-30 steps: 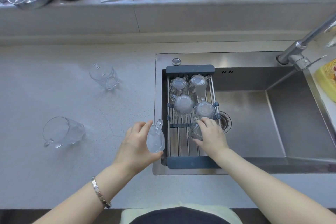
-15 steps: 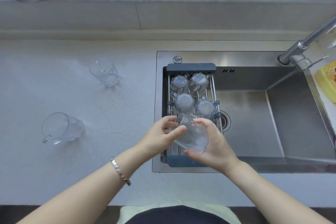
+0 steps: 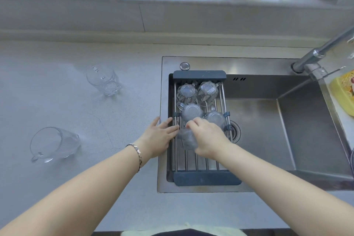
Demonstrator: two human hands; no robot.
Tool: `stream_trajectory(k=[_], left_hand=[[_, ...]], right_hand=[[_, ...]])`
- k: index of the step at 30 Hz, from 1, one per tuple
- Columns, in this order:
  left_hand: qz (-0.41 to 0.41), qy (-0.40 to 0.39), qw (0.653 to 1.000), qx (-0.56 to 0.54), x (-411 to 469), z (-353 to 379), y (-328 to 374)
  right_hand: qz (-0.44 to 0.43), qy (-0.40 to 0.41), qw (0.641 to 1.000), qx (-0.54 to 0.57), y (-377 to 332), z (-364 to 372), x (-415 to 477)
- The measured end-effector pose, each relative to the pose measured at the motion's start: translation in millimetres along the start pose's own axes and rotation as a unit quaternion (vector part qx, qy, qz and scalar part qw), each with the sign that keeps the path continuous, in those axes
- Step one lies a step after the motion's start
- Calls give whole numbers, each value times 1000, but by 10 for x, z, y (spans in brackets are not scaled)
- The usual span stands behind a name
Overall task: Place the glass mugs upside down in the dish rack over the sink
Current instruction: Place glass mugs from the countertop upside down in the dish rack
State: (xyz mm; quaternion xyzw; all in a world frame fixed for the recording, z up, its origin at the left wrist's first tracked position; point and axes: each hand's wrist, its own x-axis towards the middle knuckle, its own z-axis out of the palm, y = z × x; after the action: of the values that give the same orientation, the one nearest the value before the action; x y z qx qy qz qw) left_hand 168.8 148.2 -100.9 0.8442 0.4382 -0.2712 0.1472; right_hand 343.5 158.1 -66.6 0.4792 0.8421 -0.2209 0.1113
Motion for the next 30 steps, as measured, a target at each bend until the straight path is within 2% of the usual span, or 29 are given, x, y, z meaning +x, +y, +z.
stream_trajectory(k=[5, 10, 14, 16, 18, 20, 22, 24, 27, 30], left_hand=[[0, 23, 999, -45, -10, 48, -40], [-12, 55, 994, -93, 9, 51, -29], [-47, 56, 988, -138, 36, 5, 21], [-65, 49, 984, -157, 72, -45, 95], [-83, 39, 981, -171, 129, -99, 178], [-93, 35, 980, -174, 194, -136, 246], [-98, 29, 980, -170, 234, -157, 282], [-104, 29, 980, -167, 258, -160, 294], [-106, 33, 979, -173, 272, -149, 300], [-107, 31, 979, -170, 287, -134, 304]], right_hand=[[45, -53, 996, -48, -183, 87, 210], [38, -32, 998, -28, -112, 327, 213], [34, 49, 991, 123, 123, 379, 42], [93, 152, 971, 158, 327, 311, -25], [189, 196, 945, 183, 560, 207, -50], [240, 137, 943, 188, 725, 161, -7], [237, 77, 954, 166, 770, 184, 80], [234, 58, 961, 134, 760, 222, 161], [274, 81, 953, 98, 743, 269, 217], [305, 144, 936, 96, 719, 345, 217]])
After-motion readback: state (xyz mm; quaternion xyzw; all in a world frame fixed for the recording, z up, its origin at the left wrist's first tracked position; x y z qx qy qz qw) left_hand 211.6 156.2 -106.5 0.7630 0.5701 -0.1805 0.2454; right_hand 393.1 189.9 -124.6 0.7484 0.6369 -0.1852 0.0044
